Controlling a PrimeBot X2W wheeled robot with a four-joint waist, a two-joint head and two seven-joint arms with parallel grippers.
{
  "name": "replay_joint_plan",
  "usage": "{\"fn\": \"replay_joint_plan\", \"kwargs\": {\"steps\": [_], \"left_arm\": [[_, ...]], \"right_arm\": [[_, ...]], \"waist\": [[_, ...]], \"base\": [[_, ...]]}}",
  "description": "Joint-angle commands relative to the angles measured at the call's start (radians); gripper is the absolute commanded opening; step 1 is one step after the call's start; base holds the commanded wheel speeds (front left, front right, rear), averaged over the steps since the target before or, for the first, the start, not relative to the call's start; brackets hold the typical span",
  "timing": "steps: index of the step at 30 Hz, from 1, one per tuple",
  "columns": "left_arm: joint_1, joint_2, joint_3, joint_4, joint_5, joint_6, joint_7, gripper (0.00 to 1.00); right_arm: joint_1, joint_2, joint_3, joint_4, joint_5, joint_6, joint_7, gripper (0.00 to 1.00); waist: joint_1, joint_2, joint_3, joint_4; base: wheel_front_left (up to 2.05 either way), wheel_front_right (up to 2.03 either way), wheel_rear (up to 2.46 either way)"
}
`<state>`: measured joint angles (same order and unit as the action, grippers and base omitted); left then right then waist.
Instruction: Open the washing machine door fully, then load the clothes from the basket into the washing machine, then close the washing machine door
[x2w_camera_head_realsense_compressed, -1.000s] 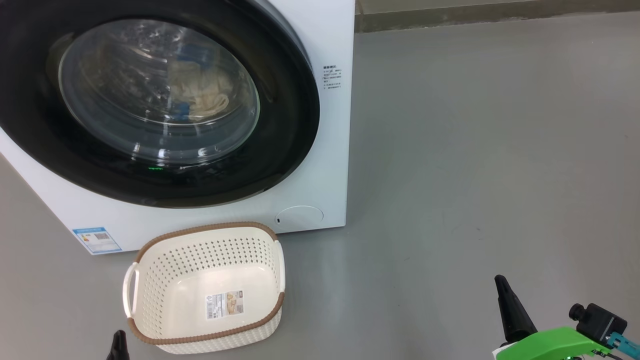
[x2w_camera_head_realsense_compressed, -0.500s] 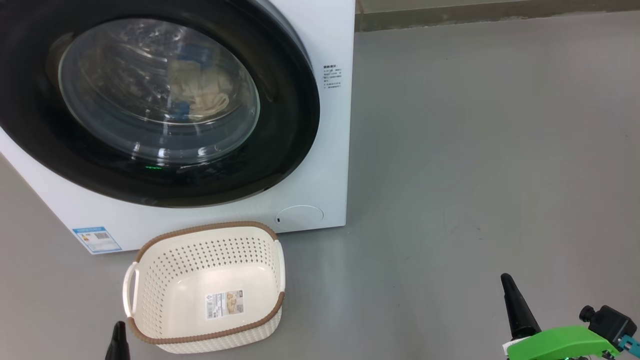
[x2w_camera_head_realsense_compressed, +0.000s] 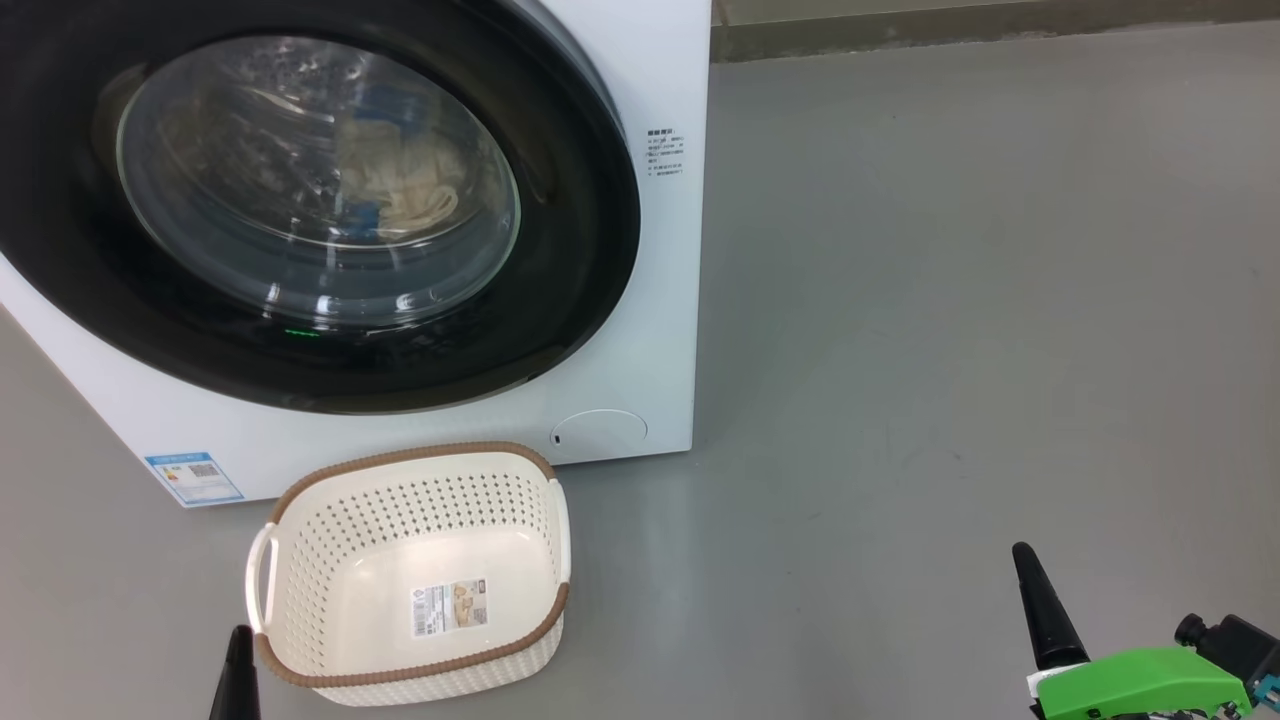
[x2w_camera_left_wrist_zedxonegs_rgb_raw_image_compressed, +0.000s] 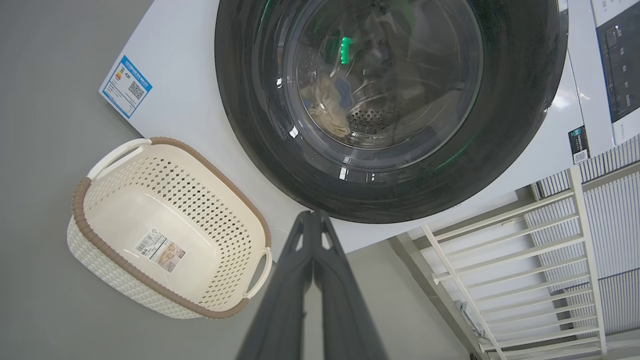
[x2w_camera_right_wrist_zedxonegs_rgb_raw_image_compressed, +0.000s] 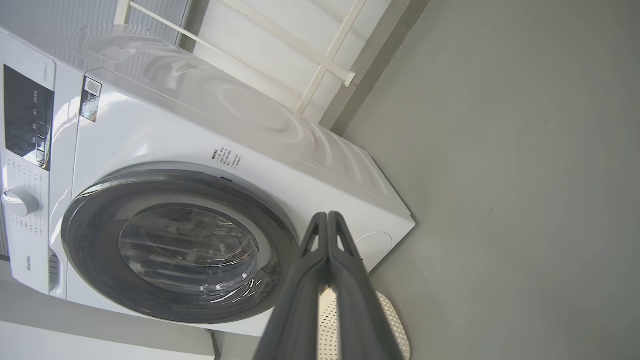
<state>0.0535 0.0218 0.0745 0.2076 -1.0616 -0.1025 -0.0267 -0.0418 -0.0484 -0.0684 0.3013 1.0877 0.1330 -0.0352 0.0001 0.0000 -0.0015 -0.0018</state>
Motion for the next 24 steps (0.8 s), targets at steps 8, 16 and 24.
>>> {"fn": "replay_joint_plan", "kwargs": {"steps": [8,16,24], "left_arm": [[-0.065,0.020,0.027,-0.007,-0.114,-0.014,0.029,0.00],[-0.085,0.022,0.029,0.002,-0.204,-0.017,0.052,0.00],[-0.105,0.024,0.032,0.012,-0.294,-0.020,0.075,0.00]], "right_arm": [[-0.048,-0.006,0.002,-0.035,0.117,-0.002,0.030,0.00],[-0.051,-0.006,-0.007,-0.040,0.202,-0.002,0.054,0.00],[-0.055,-0.006,-0.016,-0.044,0.286,-0.002,0.078,0.00]], "waist": [[0.0000,0.0000,0.001,0.000],[0.0000,0.0000,0.002,0.001],[0.0000,0.0000,0.002,0.001]], "base": [[0.00,0.00,0.00],[0.00,0.00,0.00],[0.00,0.00,0.00]]}}
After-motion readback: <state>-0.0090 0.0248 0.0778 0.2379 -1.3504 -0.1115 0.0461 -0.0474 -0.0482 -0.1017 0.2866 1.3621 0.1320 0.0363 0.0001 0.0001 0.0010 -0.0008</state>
